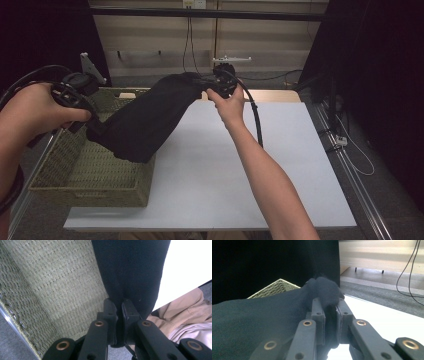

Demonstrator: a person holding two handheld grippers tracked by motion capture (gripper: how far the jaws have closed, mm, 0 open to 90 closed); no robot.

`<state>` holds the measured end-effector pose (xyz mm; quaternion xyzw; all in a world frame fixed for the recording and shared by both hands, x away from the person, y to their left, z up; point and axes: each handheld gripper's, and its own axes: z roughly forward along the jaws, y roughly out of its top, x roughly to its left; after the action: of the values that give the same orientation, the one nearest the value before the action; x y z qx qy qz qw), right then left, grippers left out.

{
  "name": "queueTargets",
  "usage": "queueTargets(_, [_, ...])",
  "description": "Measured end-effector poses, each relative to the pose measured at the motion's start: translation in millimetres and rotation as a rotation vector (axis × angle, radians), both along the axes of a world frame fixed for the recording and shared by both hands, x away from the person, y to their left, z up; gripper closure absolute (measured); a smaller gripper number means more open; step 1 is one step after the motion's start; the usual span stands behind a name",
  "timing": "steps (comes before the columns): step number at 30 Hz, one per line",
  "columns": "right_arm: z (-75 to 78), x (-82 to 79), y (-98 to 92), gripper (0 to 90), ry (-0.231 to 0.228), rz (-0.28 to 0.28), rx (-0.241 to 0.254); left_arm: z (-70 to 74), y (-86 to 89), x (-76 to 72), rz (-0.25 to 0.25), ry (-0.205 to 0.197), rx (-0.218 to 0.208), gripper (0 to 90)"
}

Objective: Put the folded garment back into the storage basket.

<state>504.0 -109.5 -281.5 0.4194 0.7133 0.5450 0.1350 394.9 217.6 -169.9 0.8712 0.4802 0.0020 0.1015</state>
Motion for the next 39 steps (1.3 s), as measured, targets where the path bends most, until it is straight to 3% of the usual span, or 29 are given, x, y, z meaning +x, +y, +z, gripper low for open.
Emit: queueTargets(39, [-0.9,18.2,40.4,79.9,0.003,0.082,0.009,4.9,19.9,-13.8,0.072,0.01,0.019,84.2])
